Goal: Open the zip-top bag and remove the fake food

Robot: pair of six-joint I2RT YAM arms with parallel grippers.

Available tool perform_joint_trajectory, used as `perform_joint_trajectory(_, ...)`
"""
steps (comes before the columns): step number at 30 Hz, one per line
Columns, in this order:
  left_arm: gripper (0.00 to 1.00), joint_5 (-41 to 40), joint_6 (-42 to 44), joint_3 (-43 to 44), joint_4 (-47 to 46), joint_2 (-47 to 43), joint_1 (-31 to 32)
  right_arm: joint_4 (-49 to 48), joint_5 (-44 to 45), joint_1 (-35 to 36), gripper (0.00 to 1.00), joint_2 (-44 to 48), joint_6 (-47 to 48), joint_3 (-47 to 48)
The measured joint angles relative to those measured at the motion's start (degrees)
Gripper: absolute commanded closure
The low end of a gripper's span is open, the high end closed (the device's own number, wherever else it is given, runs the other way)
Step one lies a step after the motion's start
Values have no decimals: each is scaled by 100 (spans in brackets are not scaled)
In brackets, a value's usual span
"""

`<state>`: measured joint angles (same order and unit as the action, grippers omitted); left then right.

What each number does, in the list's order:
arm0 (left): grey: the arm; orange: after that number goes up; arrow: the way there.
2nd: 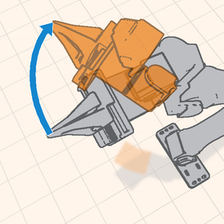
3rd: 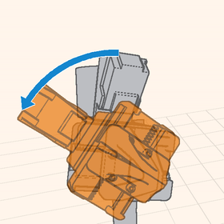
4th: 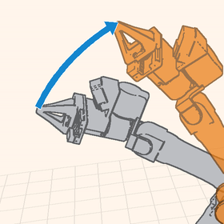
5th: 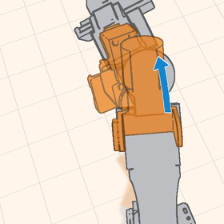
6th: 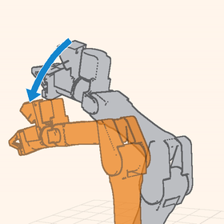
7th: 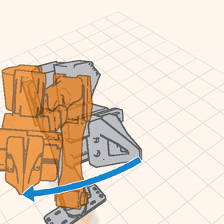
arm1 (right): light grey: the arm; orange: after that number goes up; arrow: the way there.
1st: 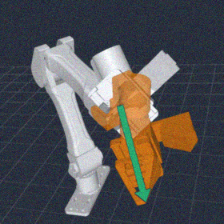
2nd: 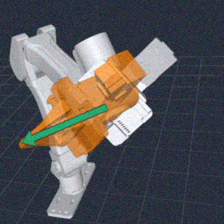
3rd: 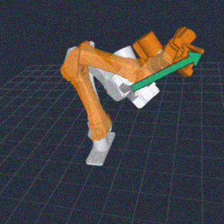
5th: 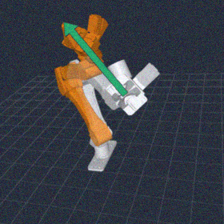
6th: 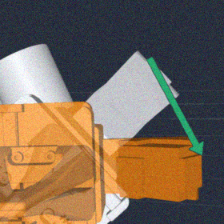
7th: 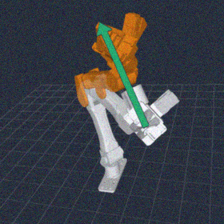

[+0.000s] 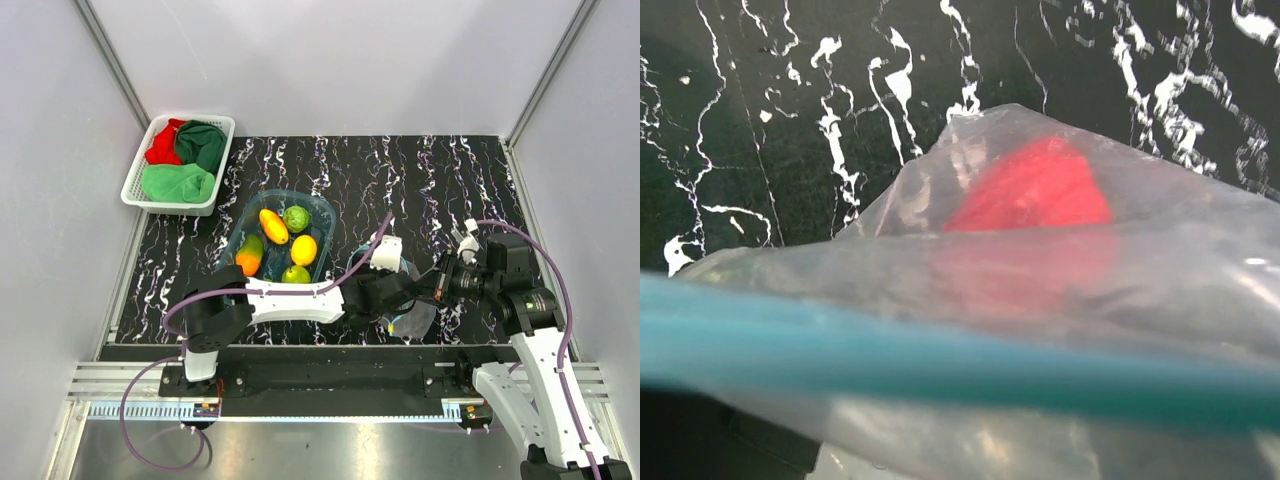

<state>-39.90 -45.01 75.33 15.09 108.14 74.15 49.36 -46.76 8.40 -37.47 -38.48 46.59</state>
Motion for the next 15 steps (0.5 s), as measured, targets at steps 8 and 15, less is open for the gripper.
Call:
perform_joint_trajectory(8, 11, -81, -881, 168, 31, 149, -85, 17, 262, 0, 100, 15, -37, -7)
perform_joint_trajectory(15, 19, 120, -566, -74, -529, 175, -175, -9, 212, 2, 100, -68, -109, -87)
